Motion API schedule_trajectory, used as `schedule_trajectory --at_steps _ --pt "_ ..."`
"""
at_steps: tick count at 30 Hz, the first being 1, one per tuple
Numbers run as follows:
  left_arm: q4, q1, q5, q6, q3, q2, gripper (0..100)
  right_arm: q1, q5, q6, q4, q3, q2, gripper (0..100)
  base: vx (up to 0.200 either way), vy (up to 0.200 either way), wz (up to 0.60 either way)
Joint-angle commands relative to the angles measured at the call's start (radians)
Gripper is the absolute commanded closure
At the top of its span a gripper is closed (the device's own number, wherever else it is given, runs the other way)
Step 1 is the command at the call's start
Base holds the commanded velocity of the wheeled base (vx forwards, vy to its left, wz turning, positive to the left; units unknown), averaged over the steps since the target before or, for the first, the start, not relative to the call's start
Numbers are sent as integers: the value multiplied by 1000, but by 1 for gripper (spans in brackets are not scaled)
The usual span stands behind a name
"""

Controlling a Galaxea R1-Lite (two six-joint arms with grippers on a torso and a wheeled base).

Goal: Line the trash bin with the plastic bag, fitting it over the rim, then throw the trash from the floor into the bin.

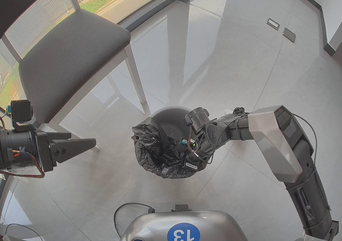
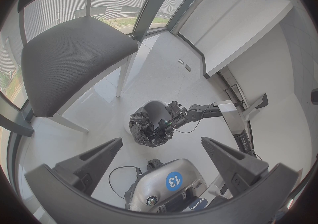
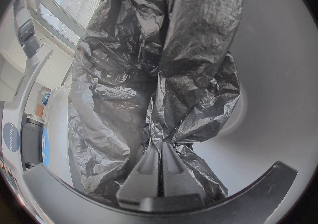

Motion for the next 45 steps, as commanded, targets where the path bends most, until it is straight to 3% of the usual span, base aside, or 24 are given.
schedule_trajectory --at_steps 1,11,15,18,20,22,24,25,26,27,33,35,37,45 --pt "0 1 0 1 5 -7 0 9 1 -1 4 0 17 100 0 0 0" --pt "0 6 2 2 32 -24 0 6 1 -2 8 0 37 100 0 0 0" --pt "4 67 6 56 37 -30 0 4 1 -4 9 0 38 100 0 0 0" --pt "4 167 12 166 80 -92 0 3 2 -4 17 0 38 100 0 0 0" --pt "7 191 14 199 109 -133 0 1 2 -4 18 0 38 100 0 0 0" --pt "6 207 51 211 181 -228 0 -1 2 -5 18 0 37 100 0 0 0" --pt "0 207 150 213 256 -317 0 -2 2 -5 20 0 34 100 0 0 0" --pt "0 207 150 213 256 -317 0 -2 2 -5 20 0 34 100 0 0 0" --pt "0 204 246 208 327 -426 0 -5 2 -5 20 0 34 100 0 0 0" --pt "1 201 270 208 367 -497 0 -5 2 -5 21 0 32 100 0 0 0" --pt "43 208 285 225 681 -1006 0 -5 2 -7 35 0 29 100 0 0 0" --pt "15 214 315 211 744 -1021 0 -5 2 -8 37 0 31 100 0 0 0" --pt "-97 218 353 165 761 -995 0 -5 2 -12 40 0 35 100 0 0 0" --pt "-85 173 327 145 776 -1004 0 -5 2 -12 72 0 43 100 0 0 0"
